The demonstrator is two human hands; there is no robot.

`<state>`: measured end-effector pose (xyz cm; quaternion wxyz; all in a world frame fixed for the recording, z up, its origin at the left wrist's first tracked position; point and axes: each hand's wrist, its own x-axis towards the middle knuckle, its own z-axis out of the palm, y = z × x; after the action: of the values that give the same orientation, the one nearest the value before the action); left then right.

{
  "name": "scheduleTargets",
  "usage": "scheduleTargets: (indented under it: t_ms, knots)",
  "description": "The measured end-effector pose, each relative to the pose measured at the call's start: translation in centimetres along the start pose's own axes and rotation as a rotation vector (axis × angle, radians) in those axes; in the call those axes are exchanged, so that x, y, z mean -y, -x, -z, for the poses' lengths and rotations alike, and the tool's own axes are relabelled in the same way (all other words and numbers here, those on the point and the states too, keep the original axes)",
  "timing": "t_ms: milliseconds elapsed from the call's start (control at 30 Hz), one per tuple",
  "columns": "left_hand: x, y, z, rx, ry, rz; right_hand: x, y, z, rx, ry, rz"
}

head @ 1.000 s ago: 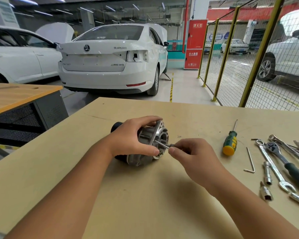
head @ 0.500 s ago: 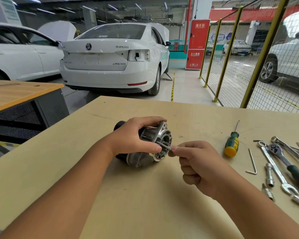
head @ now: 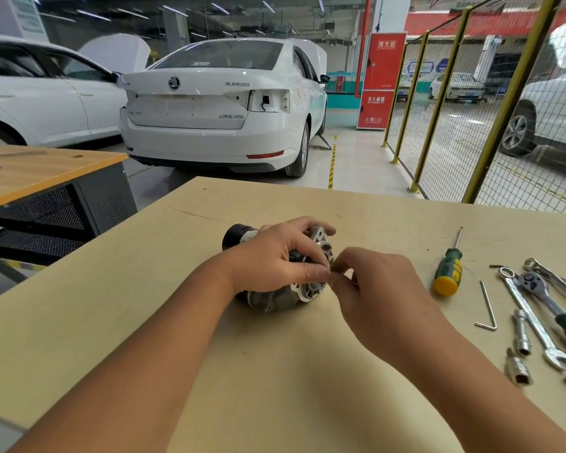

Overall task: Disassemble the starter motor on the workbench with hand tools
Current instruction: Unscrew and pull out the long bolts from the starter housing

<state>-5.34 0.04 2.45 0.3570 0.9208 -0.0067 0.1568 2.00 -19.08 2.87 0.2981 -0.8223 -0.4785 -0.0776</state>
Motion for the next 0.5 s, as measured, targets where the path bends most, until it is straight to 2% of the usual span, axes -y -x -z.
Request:
scheduleTargets:
  t_ms: [100,200,267,367,500]
  knots:
    - [-0.1,0.1,0.1,0.004,0.038,-0.018,-0.2,-0.1,0.6,0.016,-0.381,-0.182]
    - [-0.1,0.2,0.2,0.013,0.096,-0.028,-0.7,-0.5,1.8,0.185,-0.729,-0.416]
    - [0.0,0.2,0.3,0.022,0.102,-0.026,-1.4,-0.8,2.7,0.319,-0.786,-0.497]
    - [-0.3,0.3,0.6,0.03,0.119,-0.02,-2.3,-0.7,3.1,0.471,-0.826,-0.468]
    - [-0.1,0.4,0.6,0.006,0.116,-0.021,-2.8,-0.5,2.3,0.458,-0.861,-0.441]
